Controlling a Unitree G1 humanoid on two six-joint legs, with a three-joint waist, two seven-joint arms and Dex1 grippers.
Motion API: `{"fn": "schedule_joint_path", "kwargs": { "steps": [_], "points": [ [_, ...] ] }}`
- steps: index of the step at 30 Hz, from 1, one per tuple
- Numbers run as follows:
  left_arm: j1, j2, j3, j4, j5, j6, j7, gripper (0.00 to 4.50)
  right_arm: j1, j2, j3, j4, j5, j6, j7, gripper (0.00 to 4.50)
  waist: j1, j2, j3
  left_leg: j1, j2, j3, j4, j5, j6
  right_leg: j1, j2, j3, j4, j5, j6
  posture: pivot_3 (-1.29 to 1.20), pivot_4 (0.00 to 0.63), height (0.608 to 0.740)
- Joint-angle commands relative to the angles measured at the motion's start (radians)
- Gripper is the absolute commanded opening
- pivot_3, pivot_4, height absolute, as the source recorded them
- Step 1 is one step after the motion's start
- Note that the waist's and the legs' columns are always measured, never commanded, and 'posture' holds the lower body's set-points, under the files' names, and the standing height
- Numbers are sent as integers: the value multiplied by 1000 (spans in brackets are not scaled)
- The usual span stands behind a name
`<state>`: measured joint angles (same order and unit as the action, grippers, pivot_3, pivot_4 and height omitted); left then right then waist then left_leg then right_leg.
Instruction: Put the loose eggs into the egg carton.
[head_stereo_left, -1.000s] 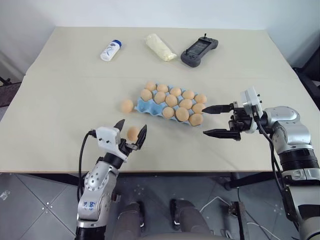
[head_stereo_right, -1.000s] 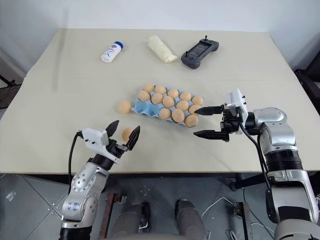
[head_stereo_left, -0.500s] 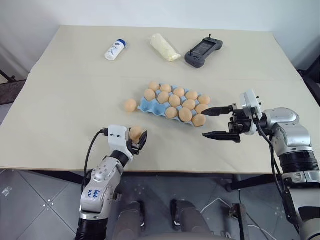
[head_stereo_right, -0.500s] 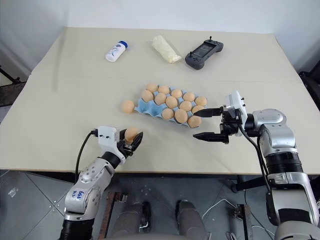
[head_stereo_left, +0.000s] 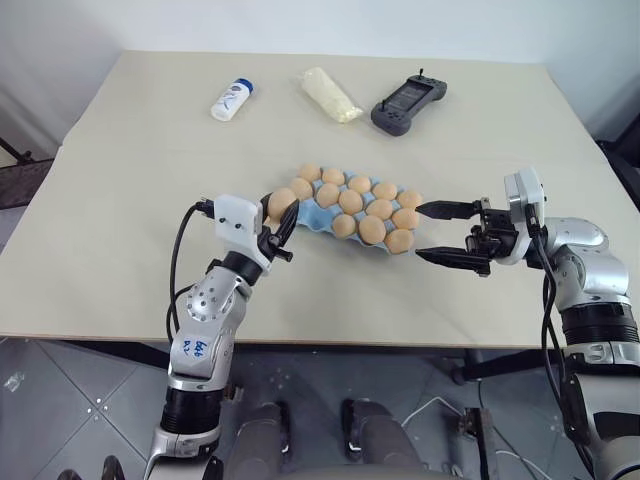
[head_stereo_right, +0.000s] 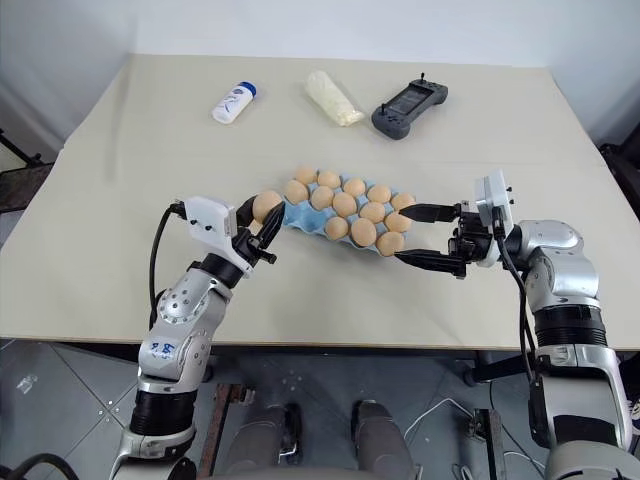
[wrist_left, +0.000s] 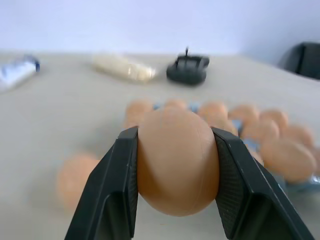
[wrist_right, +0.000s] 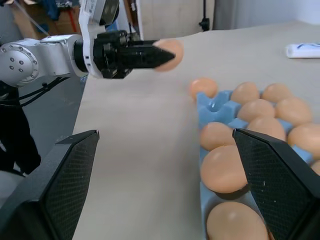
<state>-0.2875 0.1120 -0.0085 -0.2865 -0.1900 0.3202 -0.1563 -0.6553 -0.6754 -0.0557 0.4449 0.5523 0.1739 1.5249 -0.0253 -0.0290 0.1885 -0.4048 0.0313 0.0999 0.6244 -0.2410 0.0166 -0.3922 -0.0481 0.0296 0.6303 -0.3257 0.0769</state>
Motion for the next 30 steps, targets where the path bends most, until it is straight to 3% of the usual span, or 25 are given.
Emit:
{"fn": "schedule_joint_path", "kwargs": {
  "steps": [1,10,15,25,30],
  "points": [
    [-104,-23,-27,143,9,-97,-49,1635,45,1,-59,-24,24,-15,6,4500,-3,0,0,0,0,0,0,0,0,0,0,0,0,0,0,0,150,740],
    [-313,-72,-45,531,9,-291,-177,1635,111,10,-80,-97,12,-7,-46,4500,10,0,0,0,0,3,6,-1,1,0,1,2,4,2,3,0,150,740],
    [-346,-86,-38,608,13,-299,-181,1635,133,2,-95,-124,13,-3,-61,4500,8,0,0,0,1,2,5,-1,1,-2,2,2,5,1,3,0,150,740],
    [-312,-69,-40,510,35,-250,-159,4479,127,-3,-102,-110,7,-2,-62,4500,4,0,0,0,1,2,6,-1,1,-2,2,3,6,1,3,0,150,740],
    [-247,-41,-29,364,32,-175,-141,4479,109,-8,-97,-78,0,-10,-47,4500,-2,0,0,0,1,2,5,-1,1,-2,2,3,7,1,3,0,150,740]
  ]
}}
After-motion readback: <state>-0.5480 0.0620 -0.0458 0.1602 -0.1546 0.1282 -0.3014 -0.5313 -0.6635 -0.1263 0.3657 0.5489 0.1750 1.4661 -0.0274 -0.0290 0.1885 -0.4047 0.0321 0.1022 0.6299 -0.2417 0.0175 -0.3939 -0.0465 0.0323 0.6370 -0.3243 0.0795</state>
